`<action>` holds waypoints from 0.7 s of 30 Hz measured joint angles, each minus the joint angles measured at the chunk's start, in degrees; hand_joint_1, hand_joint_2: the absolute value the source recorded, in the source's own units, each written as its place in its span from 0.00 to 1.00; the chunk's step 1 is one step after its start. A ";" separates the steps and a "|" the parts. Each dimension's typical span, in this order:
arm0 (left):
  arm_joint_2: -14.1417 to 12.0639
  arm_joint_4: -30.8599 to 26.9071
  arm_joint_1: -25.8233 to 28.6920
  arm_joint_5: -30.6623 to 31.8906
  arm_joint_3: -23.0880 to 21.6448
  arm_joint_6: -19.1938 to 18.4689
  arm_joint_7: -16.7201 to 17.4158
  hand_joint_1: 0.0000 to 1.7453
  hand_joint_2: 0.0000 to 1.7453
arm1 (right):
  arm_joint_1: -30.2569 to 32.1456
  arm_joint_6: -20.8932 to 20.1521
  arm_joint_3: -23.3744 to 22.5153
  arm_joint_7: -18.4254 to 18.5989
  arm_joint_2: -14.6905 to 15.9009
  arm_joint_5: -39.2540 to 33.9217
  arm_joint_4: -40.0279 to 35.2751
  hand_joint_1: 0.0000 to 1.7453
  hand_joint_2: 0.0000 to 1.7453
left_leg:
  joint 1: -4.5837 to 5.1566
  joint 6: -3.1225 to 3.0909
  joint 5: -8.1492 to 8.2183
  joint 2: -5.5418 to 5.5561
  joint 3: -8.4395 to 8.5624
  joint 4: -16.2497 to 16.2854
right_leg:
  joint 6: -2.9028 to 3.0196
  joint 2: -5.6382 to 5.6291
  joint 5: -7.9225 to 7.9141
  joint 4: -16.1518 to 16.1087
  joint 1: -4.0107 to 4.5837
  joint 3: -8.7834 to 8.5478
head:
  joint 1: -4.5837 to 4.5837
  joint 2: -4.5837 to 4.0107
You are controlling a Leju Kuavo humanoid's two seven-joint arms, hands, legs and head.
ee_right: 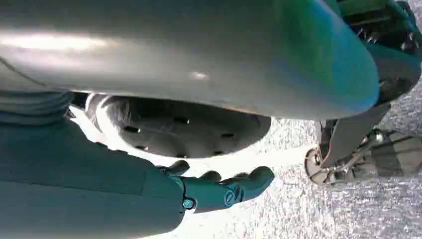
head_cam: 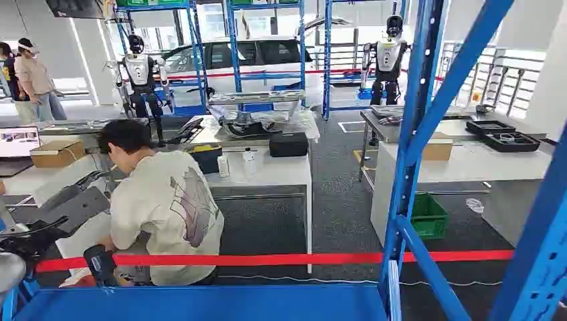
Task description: Take the parts from the cabinet and place them on the table.
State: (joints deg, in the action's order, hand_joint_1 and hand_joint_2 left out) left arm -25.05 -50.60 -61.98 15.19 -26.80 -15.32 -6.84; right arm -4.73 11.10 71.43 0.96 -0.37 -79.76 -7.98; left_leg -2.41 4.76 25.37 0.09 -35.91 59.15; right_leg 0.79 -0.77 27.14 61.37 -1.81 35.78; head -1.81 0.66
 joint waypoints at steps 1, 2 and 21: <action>-0.39 0.00 -0.01 -0.09 0.00 -0.20 0.07 0.00 0.00 | 0.00 0.00 0.00 0.00 0.00 0.00 0.00 0.00 0.00 | 0.09 -0.20 2.36 -0.10 -0.88 2.30 | 0.44 0.08 -0.28 -0.15 0.16 0.25 | -0.04 0.00; -0.63 0.00 -0.04 -0.20 0.02 -0.26 0.09 0.00 0.00 | 0.02 0.09 0.00 -0.09 0.00 0.00 0.00 0.00 0.00 | 0.25 -0.33 5.03 -0.05 -2.29 6.11 | 0.80 0.13 -0.55 -0.23 0.30 0.51 | -0.02 0.00; -2.62 4.00 0.00 -3.72 -0.77 -7.28 2.45 0.00 1.00 | 0.00 0.07 0.90 -0.02 0.00 -0.22 0.00 0.00 0.00 | 2.27 -3.38 3.56 0.04 4.36 -0.48 | 0.48 0.37 -4.61 -2.17 1.80 2.63 | 0.00 0.00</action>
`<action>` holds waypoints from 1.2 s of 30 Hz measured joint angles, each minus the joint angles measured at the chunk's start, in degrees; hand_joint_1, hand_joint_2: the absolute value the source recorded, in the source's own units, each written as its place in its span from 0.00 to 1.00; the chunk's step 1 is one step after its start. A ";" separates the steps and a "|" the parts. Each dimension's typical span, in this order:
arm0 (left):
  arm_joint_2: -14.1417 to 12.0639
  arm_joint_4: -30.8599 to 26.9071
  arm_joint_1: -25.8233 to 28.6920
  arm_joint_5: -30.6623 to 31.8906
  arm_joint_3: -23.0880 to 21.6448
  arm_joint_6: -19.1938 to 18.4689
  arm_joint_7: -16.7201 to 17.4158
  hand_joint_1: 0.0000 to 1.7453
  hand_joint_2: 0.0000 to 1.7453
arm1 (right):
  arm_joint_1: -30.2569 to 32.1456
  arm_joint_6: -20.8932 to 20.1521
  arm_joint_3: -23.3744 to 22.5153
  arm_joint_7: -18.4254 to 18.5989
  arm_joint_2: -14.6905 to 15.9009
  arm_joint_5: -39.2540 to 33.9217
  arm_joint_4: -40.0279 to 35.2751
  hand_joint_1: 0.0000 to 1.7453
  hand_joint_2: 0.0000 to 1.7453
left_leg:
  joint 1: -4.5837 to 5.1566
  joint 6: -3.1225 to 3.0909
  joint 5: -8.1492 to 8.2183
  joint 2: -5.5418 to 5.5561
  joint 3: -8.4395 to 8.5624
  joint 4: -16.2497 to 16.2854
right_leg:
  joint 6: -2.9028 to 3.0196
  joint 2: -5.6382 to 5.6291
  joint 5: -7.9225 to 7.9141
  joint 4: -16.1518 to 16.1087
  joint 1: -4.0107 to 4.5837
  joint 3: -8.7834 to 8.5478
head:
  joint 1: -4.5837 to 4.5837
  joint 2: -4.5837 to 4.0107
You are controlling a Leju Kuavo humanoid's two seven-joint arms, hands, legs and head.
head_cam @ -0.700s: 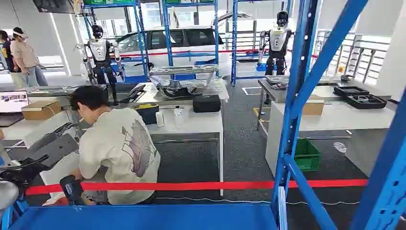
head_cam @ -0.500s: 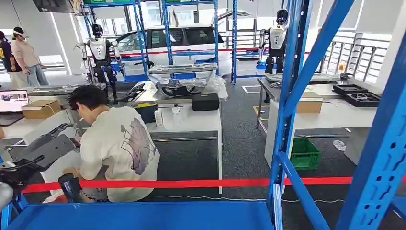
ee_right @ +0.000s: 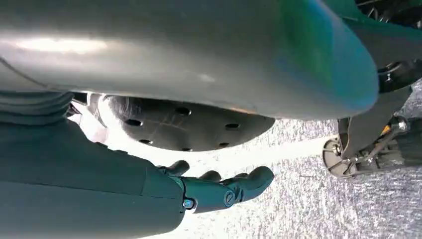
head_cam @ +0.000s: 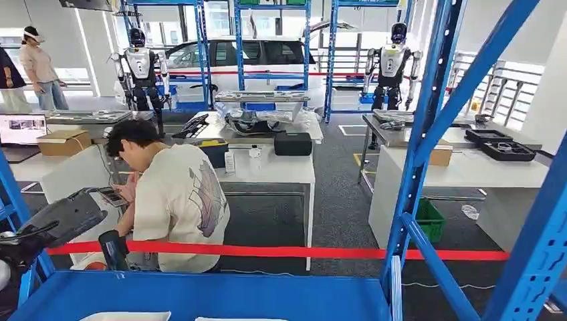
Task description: Take the parts from the cabinet and place them on the table.
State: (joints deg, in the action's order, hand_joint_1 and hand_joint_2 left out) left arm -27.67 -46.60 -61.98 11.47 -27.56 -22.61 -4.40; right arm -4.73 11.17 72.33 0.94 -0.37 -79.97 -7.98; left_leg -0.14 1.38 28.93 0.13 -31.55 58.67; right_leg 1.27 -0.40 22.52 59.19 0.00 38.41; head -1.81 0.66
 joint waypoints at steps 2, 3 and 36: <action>-0.50 1.20 0.00 -2.03 -0.24 -3.65 -2.12 0.00 1.00 | 0.01 0.00 0.17 0.02 0.00 0.02 0.00 0.00 0.00 | 0.01 -0.06 -0.04 0.01 -0.07 0.03 | -0.11 -0.01 -0.10 -0.13 -0.01 -0.01 | 0.00 0.00; -0.98 1.81 -0.01 -4.31 -0.28 -6.43 -3.16 0.00 1.00 | 0.00 0.00 0.26 0.04 0.00 0.11 0.00 0.00 0.00 | 0.01 -0.07 -0.04 0.01 -0.09 0.03 | -0.17 -0.01 -0.13 -0.17 -0.01 -0.01 | 0.02 0.00; -3.41 17.55 -0.05 -25.48 -2.93 -25.59 1.21 0.00 1.00 | -0.24 0.00 2.43 0.66 0.11 0.96 0.00 0.00 0.00 | -0.05 0.04 -0.07 -0.01 -0.15 -0.02 | -0.35 0.00 -0.09 -0.07 0.06 0.16 | 0.00 0.00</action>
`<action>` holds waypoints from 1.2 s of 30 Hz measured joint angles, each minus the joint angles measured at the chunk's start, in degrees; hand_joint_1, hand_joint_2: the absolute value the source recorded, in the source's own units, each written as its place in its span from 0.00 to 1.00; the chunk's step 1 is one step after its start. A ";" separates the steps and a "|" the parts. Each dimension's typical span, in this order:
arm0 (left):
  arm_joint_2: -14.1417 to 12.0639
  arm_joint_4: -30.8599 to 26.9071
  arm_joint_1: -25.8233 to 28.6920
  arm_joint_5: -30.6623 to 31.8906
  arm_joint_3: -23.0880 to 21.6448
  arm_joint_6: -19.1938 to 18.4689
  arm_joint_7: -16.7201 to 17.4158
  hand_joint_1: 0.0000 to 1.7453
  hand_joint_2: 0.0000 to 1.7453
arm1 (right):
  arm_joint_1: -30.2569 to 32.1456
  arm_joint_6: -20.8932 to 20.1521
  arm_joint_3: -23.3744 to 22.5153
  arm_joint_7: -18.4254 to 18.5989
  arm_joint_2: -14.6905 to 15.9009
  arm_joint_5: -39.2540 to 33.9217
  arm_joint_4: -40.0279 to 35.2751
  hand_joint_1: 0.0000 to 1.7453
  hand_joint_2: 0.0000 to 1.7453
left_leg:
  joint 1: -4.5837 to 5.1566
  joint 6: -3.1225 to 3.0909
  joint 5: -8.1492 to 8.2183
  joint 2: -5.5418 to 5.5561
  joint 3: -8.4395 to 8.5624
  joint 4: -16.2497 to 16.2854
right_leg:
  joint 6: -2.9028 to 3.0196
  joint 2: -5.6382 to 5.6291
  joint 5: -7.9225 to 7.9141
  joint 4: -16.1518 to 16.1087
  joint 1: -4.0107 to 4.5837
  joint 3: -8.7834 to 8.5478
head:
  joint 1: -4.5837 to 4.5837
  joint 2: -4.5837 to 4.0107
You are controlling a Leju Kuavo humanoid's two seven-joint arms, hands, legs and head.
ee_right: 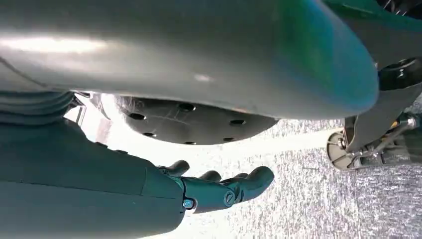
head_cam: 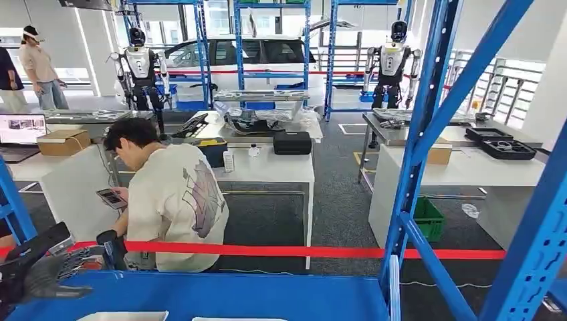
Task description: Take the parts from the cabinet and place them on the table.
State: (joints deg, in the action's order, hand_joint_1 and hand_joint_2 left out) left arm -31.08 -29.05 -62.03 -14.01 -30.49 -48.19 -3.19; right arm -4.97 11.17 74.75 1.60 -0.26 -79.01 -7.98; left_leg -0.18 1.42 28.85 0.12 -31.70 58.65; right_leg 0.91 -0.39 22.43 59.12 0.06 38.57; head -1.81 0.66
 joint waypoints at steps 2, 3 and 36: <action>-0.28 0.24 0.08 -0.26 -0.04 -0.02 0.02 0.00 1.00 | -0.01 0.00 0.04 0.00 0.00 0.00 0.00 0.00 0.00 | 0.00 0.00 0.00 0.01 -0.01 0.00 | 0.00 0.01 0.00 0.00 0.00 0.00 | 0.00 0.00; -0.37 0.31 0.09 -0.35 -0.06 -0.02 0.02 0.00 1.00 | -0.01 0.00 0.07 0.00 0.00 0.00 0.00 0.00 0.00 | 0.00 0.00 0.00 0.01 -0.01 0.00 | 0.00 0.01 0.00 0.00 0.01 0.00 | 0.00 0.00; 3.51 1.81 -0.32 2.22 -10.63 15.67 -3.37 0.00 1.00 | -0.06 0.00 0.61 0.00 0.02 -1.66 0.00 0.00 0.00 | 0.03 0.00 0.00 0.01 0.00 0.01 | -0.01 0.00 -0.01 -0.02 0.04 0.04 | 0.00 0.00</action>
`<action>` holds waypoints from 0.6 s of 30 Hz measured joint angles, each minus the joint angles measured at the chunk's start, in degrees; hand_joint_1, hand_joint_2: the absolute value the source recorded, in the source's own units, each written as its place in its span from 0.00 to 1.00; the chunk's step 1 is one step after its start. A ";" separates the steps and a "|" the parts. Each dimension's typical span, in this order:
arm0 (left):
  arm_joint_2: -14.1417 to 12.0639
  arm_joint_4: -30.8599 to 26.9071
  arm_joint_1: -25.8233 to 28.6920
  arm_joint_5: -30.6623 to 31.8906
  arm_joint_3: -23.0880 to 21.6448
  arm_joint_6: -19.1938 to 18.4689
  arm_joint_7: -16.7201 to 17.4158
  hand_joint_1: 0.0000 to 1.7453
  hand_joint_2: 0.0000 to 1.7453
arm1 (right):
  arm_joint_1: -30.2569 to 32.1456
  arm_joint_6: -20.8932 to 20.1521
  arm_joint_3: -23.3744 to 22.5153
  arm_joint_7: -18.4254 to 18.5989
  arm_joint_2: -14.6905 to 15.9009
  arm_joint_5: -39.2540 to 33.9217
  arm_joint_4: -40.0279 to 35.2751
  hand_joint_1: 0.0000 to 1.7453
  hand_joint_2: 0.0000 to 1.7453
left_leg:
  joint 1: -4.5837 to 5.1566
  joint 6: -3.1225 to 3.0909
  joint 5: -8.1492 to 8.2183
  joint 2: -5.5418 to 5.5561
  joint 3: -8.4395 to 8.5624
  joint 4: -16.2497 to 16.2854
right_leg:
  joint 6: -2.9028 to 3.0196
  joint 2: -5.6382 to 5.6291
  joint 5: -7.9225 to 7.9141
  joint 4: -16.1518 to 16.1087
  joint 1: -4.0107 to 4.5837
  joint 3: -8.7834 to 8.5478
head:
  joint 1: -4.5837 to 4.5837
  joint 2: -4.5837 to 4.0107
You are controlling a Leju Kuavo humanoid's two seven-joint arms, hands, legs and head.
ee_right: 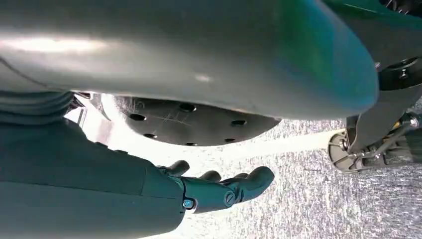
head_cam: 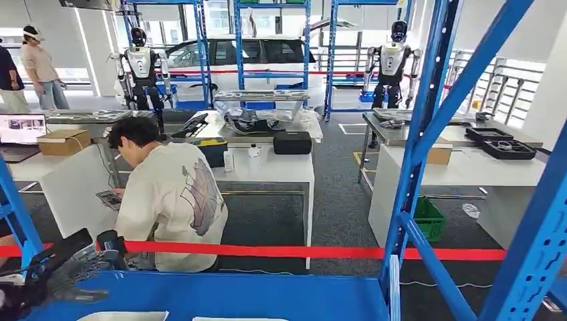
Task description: Take the parts from the cabinet and place them on the table.
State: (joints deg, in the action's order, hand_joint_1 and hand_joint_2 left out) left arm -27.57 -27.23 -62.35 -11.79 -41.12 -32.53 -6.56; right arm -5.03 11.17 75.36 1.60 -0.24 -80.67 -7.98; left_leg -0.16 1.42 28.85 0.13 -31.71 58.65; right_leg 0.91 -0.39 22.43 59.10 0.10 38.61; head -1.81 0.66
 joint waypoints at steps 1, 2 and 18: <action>0.93 -0.33 0.59 2.73 -0.95 4.25 -0.55 0.00 1.00 | 0.00 0.00 0.00 0.00 0.00 -0.09 0.00 0.00 0.00 | 0.00 0.00 0.00 0.02 -0.01 0.00 | -0.01 0.02 0.00 0.00 -0.01 -0.01 | 0.02 0.00; 1.84 -0.57 1.23 4.23 -1.57 7.09 -0.89 0.00 1.00 | 0.00 0.00 0.00 0.02 0.00 -0.15 0.00 0.00 0.00 | 0.00 -0.01 0.00 0.06 -0.01 0.00 | -0.01 0.05 0.00 0.00 -0.03 -0.03 | 0.02 0.00; 8.49 -5.55 10.22 20.10 -2.73 14.71 -0.68 0.00 1.00 | -0.11 0.00 0.31 0.35 0.33 0.11 0.00 0.00 0.00 | -0.01 -0.04 0.03 -0.14 -0.06 -0.01 | -0.10 -0.10 -0.04 0.00 -0.19 0.08 | 0.02 0.00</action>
State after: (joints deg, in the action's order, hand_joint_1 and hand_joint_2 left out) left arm -19.08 -32.79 -52.13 8.31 -43.84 -17.81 -7.24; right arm -5.14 11.17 75.67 1.95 0.09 -80.56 -7.98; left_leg -0.16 1.38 28.89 -0.01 -31.76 58.65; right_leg 0.81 -0.50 22.39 59.10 -0.09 38.69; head -1.79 0.66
